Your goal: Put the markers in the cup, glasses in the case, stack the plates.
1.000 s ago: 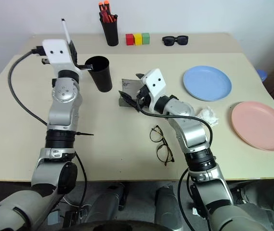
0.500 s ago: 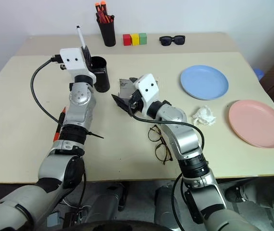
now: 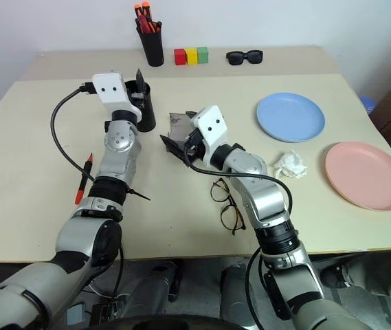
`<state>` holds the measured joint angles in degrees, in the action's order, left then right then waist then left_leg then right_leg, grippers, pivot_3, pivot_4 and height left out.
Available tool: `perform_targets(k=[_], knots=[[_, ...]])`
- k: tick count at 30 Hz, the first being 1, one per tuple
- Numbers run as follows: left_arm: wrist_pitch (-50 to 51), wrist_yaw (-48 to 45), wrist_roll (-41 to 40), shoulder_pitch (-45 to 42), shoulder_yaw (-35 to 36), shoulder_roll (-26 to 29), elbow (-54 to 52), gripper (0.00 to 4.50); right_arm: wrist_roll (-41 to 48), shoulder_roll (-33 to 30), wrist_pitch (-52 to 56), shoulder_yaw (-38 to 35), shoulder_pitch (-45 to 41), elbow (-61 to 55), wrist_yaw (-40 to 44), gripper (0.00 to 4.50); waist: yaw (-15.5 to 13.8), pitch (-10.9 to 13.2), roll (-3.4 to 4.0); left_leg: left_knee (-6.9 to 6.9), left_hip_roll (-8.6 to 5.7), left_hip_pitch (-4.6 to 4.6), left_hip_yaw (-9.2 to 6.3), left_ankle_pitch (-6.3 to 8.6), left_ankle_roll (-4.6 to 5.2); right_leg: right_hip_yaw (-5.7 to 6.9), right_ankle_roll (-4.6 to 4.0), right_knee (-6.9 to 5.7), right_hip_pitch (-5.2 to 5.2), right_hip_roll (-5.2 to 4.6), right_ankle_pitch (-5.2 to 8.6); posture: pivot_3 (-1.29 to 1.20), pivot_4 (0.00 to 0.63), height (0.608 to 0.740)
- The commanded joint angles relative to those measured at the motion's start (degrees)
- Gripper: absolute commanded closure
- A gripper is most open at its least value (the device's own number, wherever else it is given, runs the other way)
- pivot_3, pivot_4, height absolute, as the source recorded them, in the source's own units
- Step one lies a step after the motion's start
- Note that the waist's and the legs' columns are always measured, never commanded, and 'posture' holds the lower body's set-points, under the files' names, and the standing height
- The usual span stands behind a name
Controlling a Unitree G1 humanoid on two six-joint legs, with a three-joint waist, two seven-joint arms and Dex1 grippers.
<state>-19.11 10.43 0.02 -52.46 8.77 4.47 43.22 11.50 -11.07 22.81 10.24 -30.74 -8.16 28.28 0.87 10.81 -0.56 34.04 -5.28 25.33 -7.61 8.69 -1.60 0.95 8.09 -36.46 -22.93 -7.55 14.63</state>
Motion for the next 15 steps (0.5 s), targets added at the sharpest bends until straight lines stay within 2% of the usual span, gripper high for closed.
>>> perform_targets(k=[1,5,7,9,11,15], knots=[[-1.01,1.29,-0.74,-1.53,0.92,0.28,-1.84,0.33,0.6,0.28,-0.43,-0.71,-0.2,-2.79,-0.04,0.0,0.01,0.0,0.0,0.0,0.0,0.0,0.0,0.0,0.0,0.0,0.0,0.0,0.0,0.0,0.0,0.0,0.15,0.74],[3.19,5.93,-3.32,-1.09,4.95,1.6,-8.2,0.33,0.6,0.23,-0.34,-0.67,-0.41,-2.9,0.03,0.0,0.21,0.0,0.0,0.0,0.0,0.0,-0.01,0.0,0.0,0.0,0.0,-0.01,-0.02,0.0,0.0,0.0,0.15,0.74],[8.68,8.21,-4.62,-0.06,7.15,2.54,-13.36,0.33,0.71,-0.03,-0.13,-0.84,-0.37,-3.25,0.16,0.0,0.32,0.0,0.0,0.0,0.01,0.0,-0.01,0.0,0.0,-0.02,0.0,-0.12,-0.08,0.0,0.0,0.0,0.15,0.74],[18.8,10.61,-4.57,2.67,8.84,4.46,-21.98,0.33,1.2,-1.03,0.31,-1.37,0.02,-3.99,0.96,0.0,0.46,0.0,0.0,-0.01,0.01,0.01,0.0,0.0,-0.01,-0.11,0.0,-0.29,-0.19,0.0,0.01,0.0,0.15,0.74],[35.02,11.46,-7.53,7.5,11.99,6.83,-34.46,0.33,2.32,-3.93,1.1,-1.87,1.08,-5.13,4.11,0.0,0.6,0.0,0.01,-0.01,0.01,0.0,0.0,0.0,-0.01,-0.25,0.04,-0.48,-0.31,-0.01,0.03,0.0,0.15,0.74],[65.41,5.85,-16.5,16.88,15.12,12.21,-52.15,0.33,4.23,-9.29,1.79,-2.4,2.88,-5.92,9.57,0.0,1.07,0.0,0.01,0.01,0.02,-0.04,0.01,0.0,-0.01,-0.32,0.03,-0.59,-0.32,0.0,0.05,0.0,0.15,0.74]])
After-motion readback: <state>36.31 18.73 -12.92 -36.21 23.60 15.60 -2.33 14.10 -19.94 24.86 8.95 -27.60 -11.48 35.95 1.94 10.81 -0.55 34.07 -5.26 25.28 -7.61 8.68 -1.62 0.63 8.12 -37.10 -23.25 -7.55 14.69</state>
